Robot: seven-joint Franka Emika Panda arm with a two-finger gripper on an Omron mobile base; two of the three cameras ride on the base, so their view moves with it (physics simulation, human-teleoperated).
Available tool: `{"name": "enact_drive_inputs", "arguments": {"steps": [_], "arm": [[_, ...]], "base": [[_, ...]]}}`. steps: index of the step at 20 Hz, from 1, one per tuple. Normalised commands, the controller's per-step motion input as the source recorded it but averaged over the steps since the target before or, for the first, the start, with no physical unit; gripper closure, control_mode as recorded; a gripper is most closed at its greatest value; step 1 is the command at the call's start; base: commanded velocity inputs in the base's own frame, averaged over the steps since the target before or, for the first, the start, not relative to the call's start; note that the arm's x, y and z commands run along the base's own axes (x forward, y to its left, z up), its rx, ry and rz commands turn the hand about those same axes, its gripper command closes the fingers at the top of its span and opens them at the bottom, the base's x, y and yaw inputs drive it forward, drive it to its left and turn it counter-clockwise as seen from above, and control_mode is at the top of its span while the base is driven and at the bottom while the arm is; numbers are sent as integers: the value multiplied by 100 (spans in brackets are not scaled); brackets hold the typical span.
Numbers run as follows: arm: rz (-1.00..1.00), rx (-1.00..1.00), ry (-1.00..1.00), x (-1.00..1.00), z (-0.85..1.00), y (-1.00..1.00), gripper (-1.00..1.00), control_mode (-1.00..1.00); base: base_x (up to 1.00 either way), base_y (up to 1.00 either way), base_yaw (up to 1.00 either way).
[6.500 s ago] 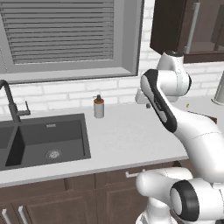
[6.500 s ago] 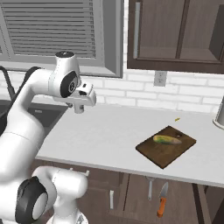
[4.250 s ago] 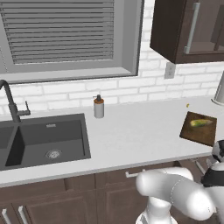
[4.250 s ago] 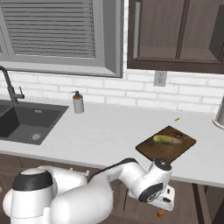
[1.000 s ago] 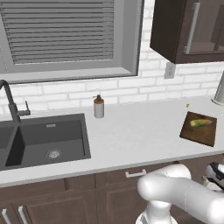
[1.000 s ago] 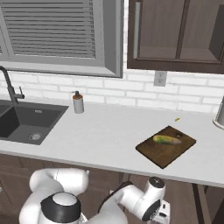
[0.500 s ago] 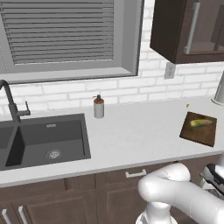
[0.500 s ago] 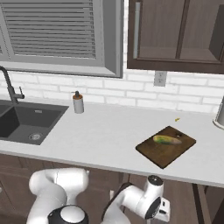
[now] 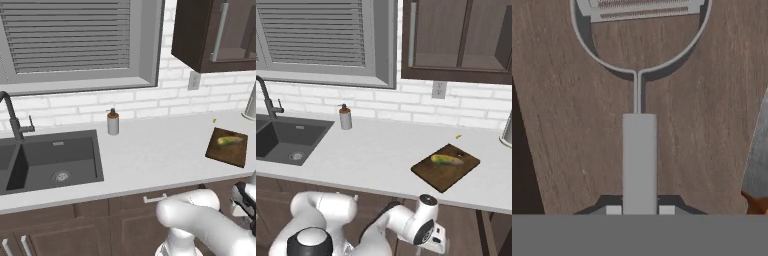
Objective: Place the appropriate cutting tool for cutting the cucumber skin on the cutting board.
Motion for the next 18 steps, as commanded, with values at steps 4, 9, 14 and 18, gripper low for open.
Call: {"name": "enact_drive_inputs", "arguments": {"steps": [4, 9, 14, 18], "arm": [[-1, 0, -5, -73, 100, 0, 100, -100], [-5, 0, -9, -29, 100, 0, 100, -100], [-4, -2, -17, 10, 100, -4, 100, -100], [-2, -1, -19, 44, 100, -24, 100, -100]], "base": [[0, 0, 0], [0, 0, 0], [0, 0, 0], [0, 0, 0]]}}
